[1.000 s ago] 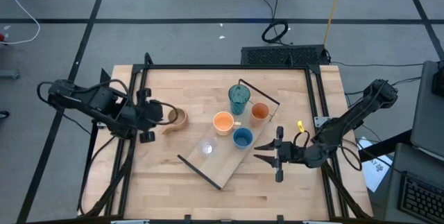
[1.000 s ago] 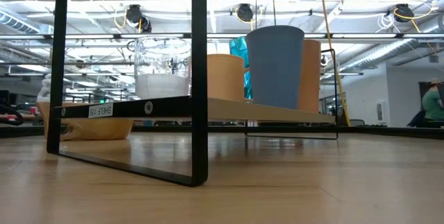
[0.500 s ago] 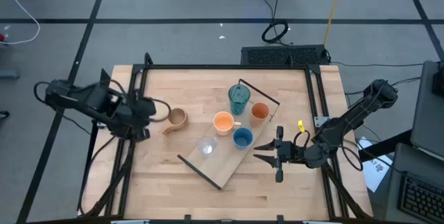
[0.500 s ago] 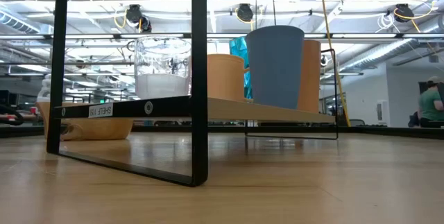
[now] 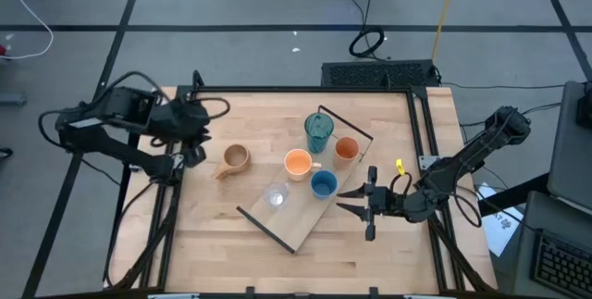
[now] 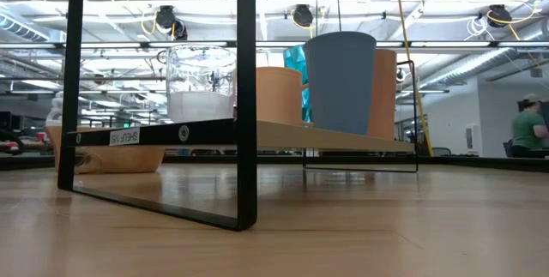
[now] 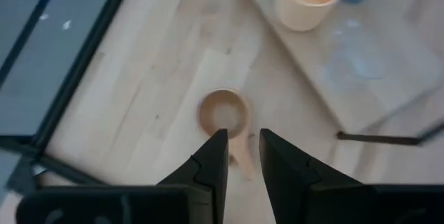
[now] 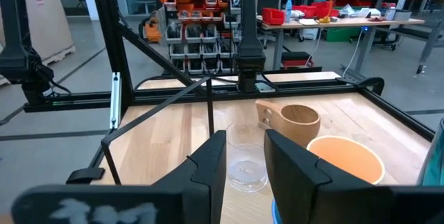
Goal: Stack small to large cups/mugs on shelf
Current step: Put the brown wooden mug on the shelf
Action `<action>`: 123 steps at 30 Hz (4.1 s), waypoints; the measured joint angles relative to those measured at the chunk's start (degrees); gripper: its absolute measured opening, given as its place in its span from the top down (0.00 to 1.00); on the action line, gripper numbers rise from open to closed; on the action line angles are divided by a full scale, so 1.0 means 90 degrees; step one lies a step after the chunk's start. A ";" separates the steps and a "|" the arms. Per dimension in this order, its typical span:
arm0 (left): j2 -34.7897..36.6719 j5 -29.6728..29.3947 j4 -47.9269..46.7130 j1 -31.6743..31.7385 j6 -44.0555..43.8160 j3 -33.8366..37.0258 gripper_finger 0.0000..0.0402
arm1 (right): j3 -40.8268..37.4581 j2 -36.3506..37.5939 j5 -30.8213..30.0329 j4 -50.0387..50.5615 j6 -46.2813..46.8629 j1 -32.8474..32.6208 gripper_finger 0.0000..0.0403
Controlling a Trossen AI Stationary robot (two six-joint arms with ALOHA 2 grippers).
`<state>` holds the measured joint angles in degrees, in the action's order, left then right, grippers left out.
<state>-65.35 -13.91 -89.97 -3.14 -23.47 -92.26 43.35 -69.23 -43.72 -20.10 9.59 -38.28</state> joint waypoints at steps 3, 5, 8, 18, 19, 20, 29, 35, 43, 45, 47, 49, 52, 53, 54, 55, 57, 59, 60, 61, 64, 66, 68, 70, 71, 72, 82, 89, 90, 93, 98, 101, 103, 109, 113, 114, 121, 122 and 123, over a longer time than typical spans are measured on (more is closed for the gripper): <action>-0.0190 0.0019 -0.0013 0.0482 0.0321 0.0035 0.79 | 0.0000 0.0000 0.0000 0.0035 0.0012 0.0000 0.78; -0.0339 0.0126 -0.0004 0.0810 0.0604 0.0038 0.79 | 0.0000 0.0000 0.0000 0.0037 0.0016 0.0000 0.78; -0.0504 0.0182 0.0000 0.1296 0.0928 0.0038 0.79 | -0.0002 0.0000 0.0000 0.0042 0.0016 -0.0005 0.78; -0.0593 0.0374 0.0002 0.1831 0.1213 0.0703 0.79 | -0.0002 0.0000 0.0027 0.0207 0.0027 -0.0010 0.78; -0.0567 0.0381 -0.0003 0.1858 0.1212 0.0880 0.79 | -0.0002 0.0000 0.0027 0.0207 0.0027 -0.0010 0.78; -0.0549 0.0381 -0.0005 0.1861 0.1192 0.1051 0.79 | -0.0002 0.0000 0.0027 0.0207 0.0027 -0.0010 0.78; -0.0426 0.0398 0.0225 0.1728 0.0632 0.2382 0.70 | -0.0002 0.0000 0.0031 0.0200 0.0026 -0.0011 0.78; -0.0167 0.0397 0.0592 0.1427 -0.0041 0.3222 0.55 | -0.0002 0.0000 0.0033 0.0208 0.0027 -0.0051 0.78; 0.0190 0.0392 0.1251 0.0806 -0.1137 0.4162 0.47 | -0.0002 0.0000 0.0034 0.0222 0.0024 -0.0094 0.78; 0.0195 0.0393 0.1357 0.0640 -0.1310 0.4350 0.47 | -0.0002 0.0000 0.0034 0.0222 0.0026 -0.0092 0.78; 0.0190 0.0393 0.1440 0.0463 -0.1419 0.4520 0.46 | -0.0002 0.0000 0.0034 0.0221 0.0025 -0.0092 0.78; 0.0195 0.0393 0.1658 0.0293 -0.1495 0.4682 0.45 | -0.0002 0.0000 0.0034 0.0222 0.0024 -0.0092 0.78; 0.0190 0.0402 0.1953 0.0066 -0.1669 0.4881 0.43 | -0.0002 0.0000 0.0034 0.0222 0.0025 -0.0092 0.78; 0.0192 0.0423 0.2031 -0.0008 -0.1719 0.4929 0.42 | -0.0002 0.0000 0.0035 0.0223 0.0025 -0.0092 0.78; 0.0192 0.0448 0.2125 -0.0073 -0.1780 0.4975 0.41 | -0.0002 0.0000 0.0036 0.0224 0.0026 -0.0092 0.78; 0.0192 0.0484 0.2213 -0.0129 -0.1836 0.5024 0.40 | -0.0002 0.0000 0.0034 0.0224 0.0024 -0.0092 0.78; 0.0190 0.0528 0.2255 -0.0228 -0.1985 0.5114 0.37 | -0.0002 0.0000 0.0034 0.0224 0.0024 -0.0092 0.78; 0.0192 0.0501 0.2254 -0.0299 -0.2190 0.5200 0.34 | -0.0002 0.0000 0.0036 0.0242 0.0025 -0.0092 0.78; 0.0192 0.0431 0.2265 -0.0317 -0.2294 0.5244 0.33 | -0.0002 0.0000 0.0034 0.0259 0.0025 -0.0092 0.78; 0.0192 0.0363 0.2296 -0.0330 -0.2384 0.5291 0.32 | -0.0002 0.0000 0.0034 0.0274 0.0026 -0.0092 0.78; 0.0192 0.0332 0.2534 -0.0335 -0.2427 0.5472 0.29 | -0.0002 0.0000 0.0034 0.0275 0.0024 -0.0092 0.78; 0.0192 0.0333 0.2740 -0.0335 -0.2416 0.5582 0.27 | -0.0002 0.0000 0.0034 0.0275 0.0024 -0.0092 0.78; 0.0192 0.0333 0.2907 -0.0335 -0.2458 0.5691 0.27 | -0.0002 0.0000 0.0036 0.0275 0.0024 -0.0092 0.78; 0.0192 0.0332 0.3026 -0.0335 -0.2465 0.5776 0.27 | -0.0002 0.0000 0.0034 0.0275 0.0024 -0.0092 0.78; 0.0192 0.0330 0.3110 -0.0335 -0.2462 0.5799 0.27 | -0.0002 0.0000 0.0034 0.0275 0.0024 -0.0092 0.78; 0.0192 0.0332 0.3198 -0.0335 -0.2457 0.5822 0.27 | -0.0002 0.0000 0.0036 0.0273 0.0024 -0.0092 0.78; 0.0171 0.0381 0.3779 -0.0335 -0.2542 0.6273 0.27 | -0.0002 0.0000 0.0035 0.0270 0.0024 -0.0092 0.78; 0.0171 0.0227 0.3990 -0.0335 -0.2547 0.6459 0.31 | -0.0002 0.0000 0.0035 0.0271 0.0006 -0.0092 0.78; 0.0171 0.0229 0.4078 -0.0335 -0.2496 0.6482 0.34 | -0.0002 0.0000 0.0034 0.0273 0.0007 -0.0092 0.78; 0.0171 0.0264 0.4273 -0.0335 -0.2358 0.6519 0.43 | -0.0002 0.0000 0.0034 0.0270 0.0005 -0.0092 0.78; 0.0171 0.0285 0.4277 -0.0335 -0.2213 0.6522 0.59 | -0.0002 0.0000 0.0034 0.0270 0.0005 -0.0092 0.78; 0.0170 0.0366 0.4277 -0.0335 -0.2089 0.6522 0.68 | -0.0002 -0.0001 0.0035 0.0270 0.0012 -0.0092 0.78; 0.0169 0.0380 0.4271 -0.0335 -0.2013 0.6522 0.73 | -0.0002 0.0000 0.0036 0.0270 0.0014 -0.0092 0.78; 0.0166 0.0398 0.4263 -0.0335 -0.1714 0.6477 0.78 | -0.0002 0.0000 0.0034 0.0270 0.0018 -0.0092 0.78; 0.0161 0.0405 0.4184 -0.0347 -0.1482 0.6346 0.78 | -0.0002 0.0000 0.0034 0.0270 0.0022 -0.0092 0.78; 0.0161 0.0397 0.4120 -0.0377 -0.1414 0.6289 0.77 | -0.0002 0.0000 0.0034 0.0270 0.0024 -0.0092 0.78; 0.0161 -0.0172 0.3271 -0.0715 -0.1179 0.5583 0.77 | -0.0002 0.0000 0.0032 0.0268 0.0199 0.0090 0.78; 0.0163 -0.0269 0.3131 -0.0767 -0.1131 0.5463 0.77 | -0.0002 0.0000 0.0032 0.0268 0.0214 0.0136 0.78; 0.0163 -0.0336 0.3008 -0.0809 -0.1085 0.5333 0.77 | -0.0002 0.0000 0.0032 0.0267 0.0216 0.0183 0.78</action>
<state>-63.88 -16.93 -62.90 -10.42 -33.23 -44.26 43.33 -69.23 -43.44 -17.70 11.53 -36.64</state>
